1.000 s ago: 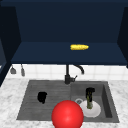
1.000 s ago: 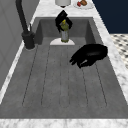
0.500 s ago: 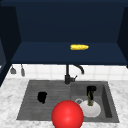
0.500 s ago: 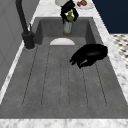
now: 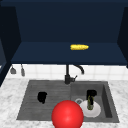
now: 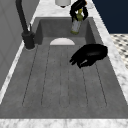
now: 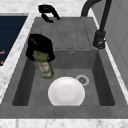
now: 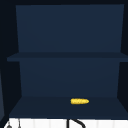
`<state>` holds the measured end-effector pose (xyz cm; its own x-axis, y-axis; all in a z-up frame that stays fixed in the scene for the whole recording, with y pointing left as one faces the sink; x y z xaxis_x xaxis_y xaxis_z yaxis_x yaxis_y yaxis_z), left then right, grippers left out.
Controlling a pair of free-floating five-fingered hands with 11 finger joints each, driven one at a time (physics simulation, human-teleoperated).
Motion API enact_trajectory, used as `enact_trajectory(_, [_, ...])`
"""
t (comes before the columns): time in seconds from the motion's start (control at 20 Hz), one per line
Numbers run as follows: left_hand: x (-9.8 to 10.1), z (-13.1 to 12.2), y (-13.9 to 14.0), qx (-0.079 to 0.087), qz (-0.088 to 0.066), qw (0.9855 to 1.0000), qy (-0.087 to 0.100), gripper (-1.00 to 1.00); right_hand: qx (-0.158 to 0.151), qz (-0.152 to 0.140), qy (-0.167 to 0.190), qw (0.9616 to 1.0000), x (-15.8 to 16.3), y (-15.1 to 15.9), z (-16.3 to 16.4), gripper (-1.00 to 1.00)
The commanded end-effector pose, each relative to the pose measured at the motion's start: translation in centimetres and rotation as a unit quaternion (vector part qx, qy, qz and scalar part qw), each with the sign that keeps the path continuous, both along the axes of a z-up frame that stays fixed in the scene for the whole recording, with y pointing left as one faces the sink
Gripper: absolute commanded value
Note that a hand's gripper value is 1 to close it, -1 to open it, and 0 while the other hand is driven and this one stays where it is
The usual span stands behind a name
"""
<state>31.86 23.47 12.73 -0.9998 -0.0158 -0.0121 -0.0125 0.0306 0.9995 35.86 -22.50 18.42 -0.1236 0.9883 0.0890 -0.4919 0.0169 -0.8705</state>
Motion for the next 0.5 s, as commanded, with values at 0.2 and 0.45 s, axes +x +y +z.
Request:
enact_trajectory(0.2, [0.0,0.0,0.0,0.0,0.0,1.0,0.0,0.0,0.013,-0.011,-0.029,0.9994,-3.5,-1.7,5.1,1.0])
enact_trajectory(0.45, [0.0,0.0,0.0,0.0,0.0,1.0,0.0,0.0,0.015,-0.013,-0.026,0.9995,-5.2,-3.3,8.8,1.0])
